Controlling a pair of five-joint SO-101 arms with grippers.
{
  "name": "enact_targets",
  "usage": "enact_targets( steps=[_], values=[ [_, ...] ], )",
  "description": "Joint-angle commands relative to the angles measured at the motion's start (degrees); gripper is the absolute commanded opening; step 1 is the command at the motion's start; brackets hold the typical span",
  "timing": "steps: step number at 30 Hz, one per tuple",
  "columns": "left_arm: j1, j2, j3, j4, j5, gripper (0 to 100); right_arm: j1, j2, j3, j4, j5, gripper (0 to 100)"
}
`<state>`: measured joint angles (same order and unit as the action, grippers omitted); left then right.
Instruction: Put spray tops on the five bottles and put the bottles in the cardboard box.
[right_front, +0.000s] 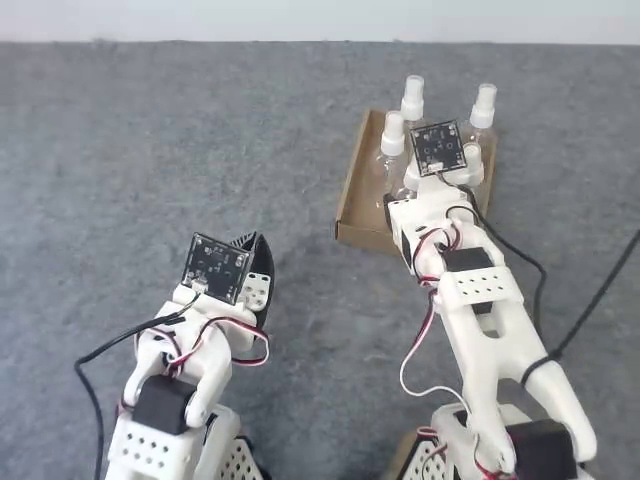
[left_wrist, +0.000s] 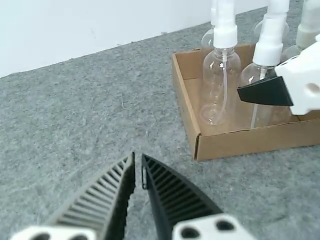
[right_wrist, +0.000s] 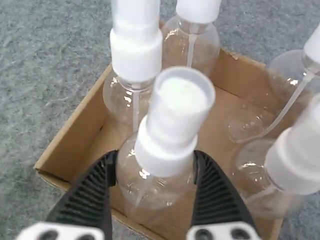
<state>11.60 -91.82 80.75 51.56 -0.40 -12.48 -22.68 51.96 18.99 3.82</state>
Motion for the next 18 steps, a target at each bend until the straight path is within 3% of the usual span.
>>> enact_targets(
  steps=[1, 18],
  values=[
    [-0.3, -0.9, -0.4, -1.6, 0.2, 1, 0.1, -0.7, -0.3, -1.5, -0.2, 0.6],
    [-0.4, -0.9, -0.3, -1.6, 0.2, 1, -3.2, -0.7, -0.2, -0.8, 4.4, 0.7]
  ],
)
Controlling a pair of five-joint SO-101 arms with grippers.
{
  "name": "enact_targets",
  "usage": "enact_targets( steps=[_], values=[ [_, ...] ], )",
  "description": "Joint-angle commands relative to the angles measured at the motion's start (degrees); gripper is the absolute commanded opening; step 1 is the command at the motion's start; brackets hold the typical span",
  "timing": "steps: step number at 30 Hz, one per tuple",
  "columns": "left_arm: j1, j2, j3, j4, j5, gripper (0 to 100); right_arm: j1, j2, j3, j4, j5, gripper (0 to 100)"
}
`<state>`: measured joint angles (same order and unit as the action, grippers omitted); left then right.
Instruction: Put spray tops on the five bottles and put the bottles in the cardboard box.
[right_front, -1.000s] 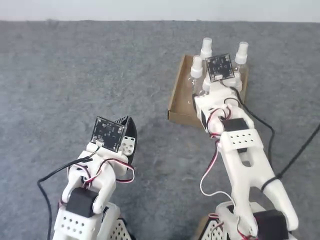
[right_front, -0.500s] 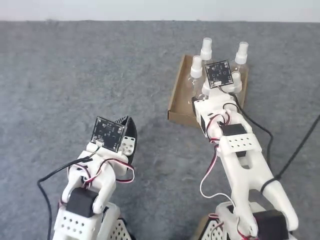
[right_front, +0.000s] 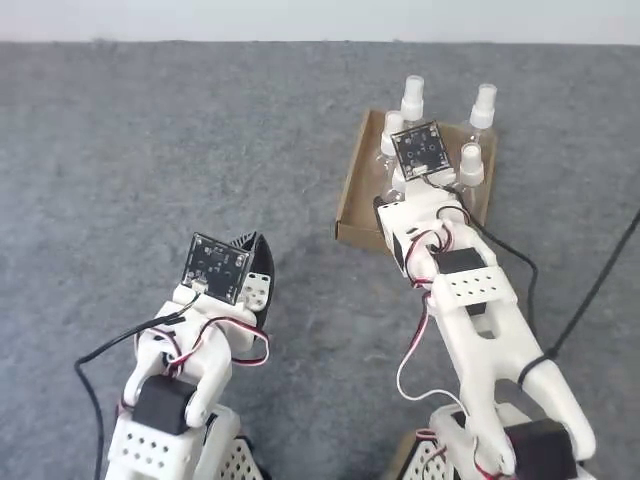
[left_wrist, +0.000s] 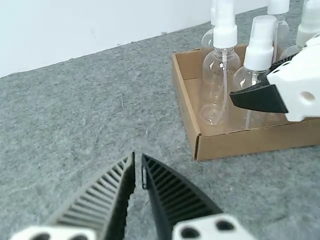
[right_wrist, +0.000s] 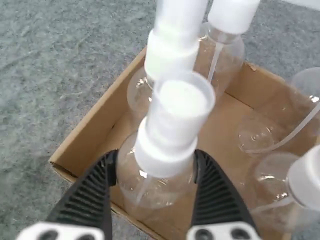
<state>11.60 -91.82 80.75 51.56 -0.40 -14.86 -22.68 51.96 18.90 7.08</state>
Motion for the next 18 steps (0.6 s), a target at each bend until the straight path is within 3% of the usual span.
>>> enact_targets(
  steps=[1, 10, 18],
  values=[
    [-0.4, -0.9, -0.3, -1.6, 0.2, 1, -0.8, -0.7, -0.2, -0.7, 1.1, 0.7],
    [-0.4, -0.9, -0.3, -1.6, 0.1, 1, -0.8, -0.7, -0.2, 1.4, 1.1, 1.1],
    [-0.4, -0.9, -0.3, -1.5, 0.2, 1, -0.9, -0.7, -0.2, 1.6, 1.1, 17.1]
  ],
)
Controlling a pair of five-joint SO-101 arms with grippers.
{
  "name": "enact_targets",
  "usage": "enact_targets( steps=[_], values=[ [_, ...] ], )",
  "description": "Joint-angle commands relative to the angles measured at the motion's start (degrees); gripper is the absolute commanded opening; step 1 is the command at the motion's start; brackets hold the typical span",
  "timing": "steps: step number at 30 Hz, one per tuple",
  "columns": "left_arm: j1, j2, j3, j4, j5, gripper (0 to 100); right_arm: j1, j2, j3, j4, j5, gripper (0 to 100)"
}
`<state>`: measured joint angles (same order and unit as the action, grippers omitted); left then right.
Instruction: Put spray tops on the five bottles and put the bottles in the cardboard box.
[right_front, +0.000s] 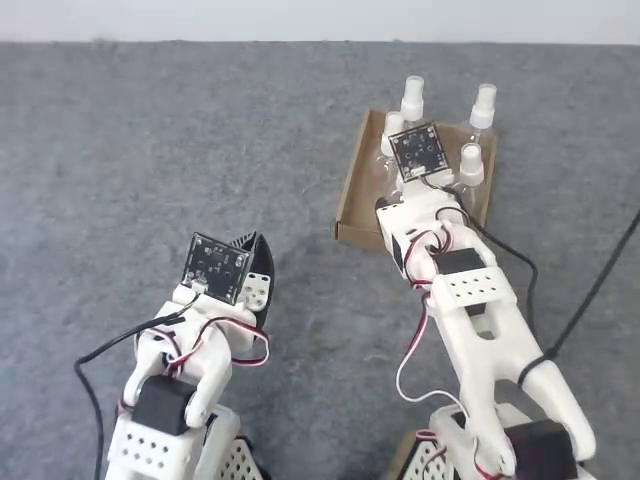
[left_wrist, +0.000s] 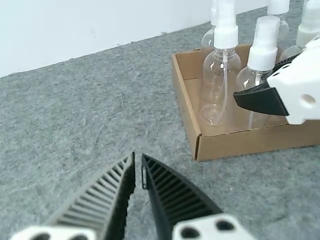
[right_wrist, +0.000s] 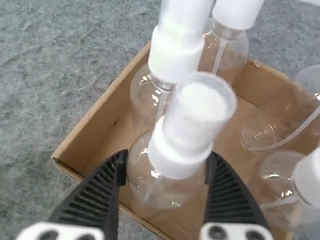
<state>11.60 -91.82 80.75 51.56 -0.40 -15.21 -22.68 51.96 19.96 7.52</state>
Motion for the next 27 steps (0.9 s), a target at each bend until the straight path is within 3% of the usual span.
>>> enact_targets(
  steps=[1, 27],
  values=[
    [-0.4, -0.9, -0.3, -1.5, 0.2, 1, -0.6, -0.7, -0.2, 0.6, 0.8, 17.9],
    [-0.4, -0.9, -0.3, -1.4, 0.1, 1, -3.4, -1.4, -2.2, 1.4, 1.1, 18.9]
  ],
)
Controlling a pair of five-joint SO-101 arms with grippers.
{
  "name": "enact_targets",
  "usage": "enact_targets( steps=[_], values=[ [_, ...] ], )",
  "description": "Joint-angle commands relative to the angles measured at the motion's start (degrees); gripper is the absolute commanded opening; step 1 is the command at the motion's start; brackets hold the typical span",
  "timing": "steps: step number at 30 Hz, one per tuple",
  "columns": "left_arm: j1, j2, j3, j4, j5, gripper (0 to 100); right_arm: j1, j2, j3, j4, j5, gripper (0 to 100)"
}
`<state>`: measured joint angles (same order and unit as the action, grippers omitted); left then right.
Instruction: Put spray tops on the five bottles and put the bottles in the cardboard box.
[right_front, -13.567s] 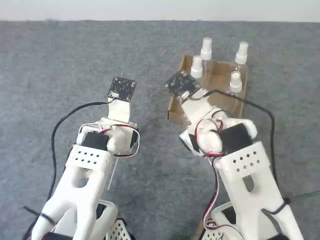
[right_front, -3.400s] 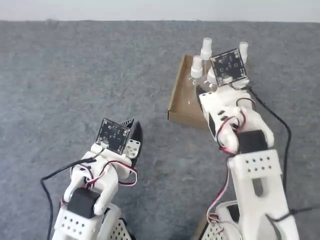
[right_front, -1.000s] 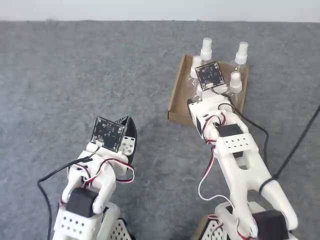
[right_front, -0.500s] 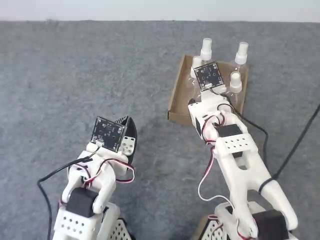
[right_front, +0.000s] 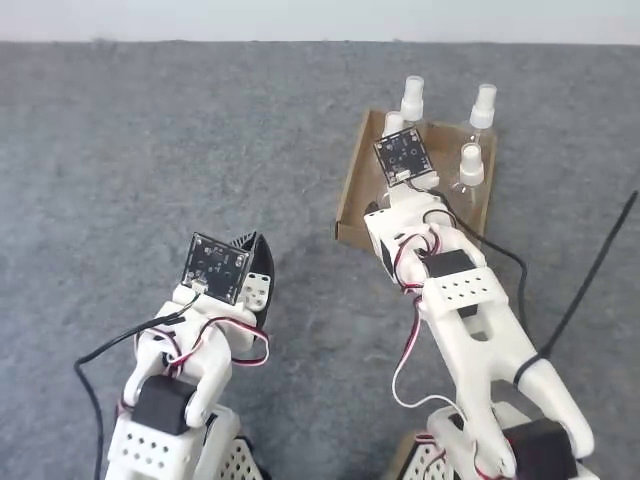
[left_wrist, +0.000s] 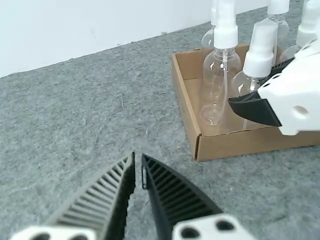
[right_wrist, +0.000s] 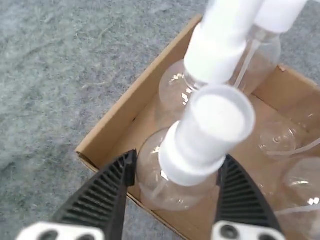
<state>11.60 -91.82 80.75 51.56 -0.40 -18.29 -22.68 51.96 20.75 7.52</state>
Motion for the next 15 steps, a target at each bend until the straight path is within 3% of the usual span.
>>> enact_targets(
  steps=[1, 7, 15],
  values=[
    [-0.4, -0.9, -0.3, -1.4, 0.1, 1, -0.3, -1.4, -2.2, 0.6, 1.1, 19.2],
    [-0.4, -0.9, -0.3, -1.4, 0.1, 1, -0.3, -1.4, -2.2, 0.6, 1.1, 28.1],
    [-0.4, -0.9, -0.3, -1.4, 0.0, 1, -0.4, -1.4, -4.0, 1.8, 1.1, 28.4]
  ],
)
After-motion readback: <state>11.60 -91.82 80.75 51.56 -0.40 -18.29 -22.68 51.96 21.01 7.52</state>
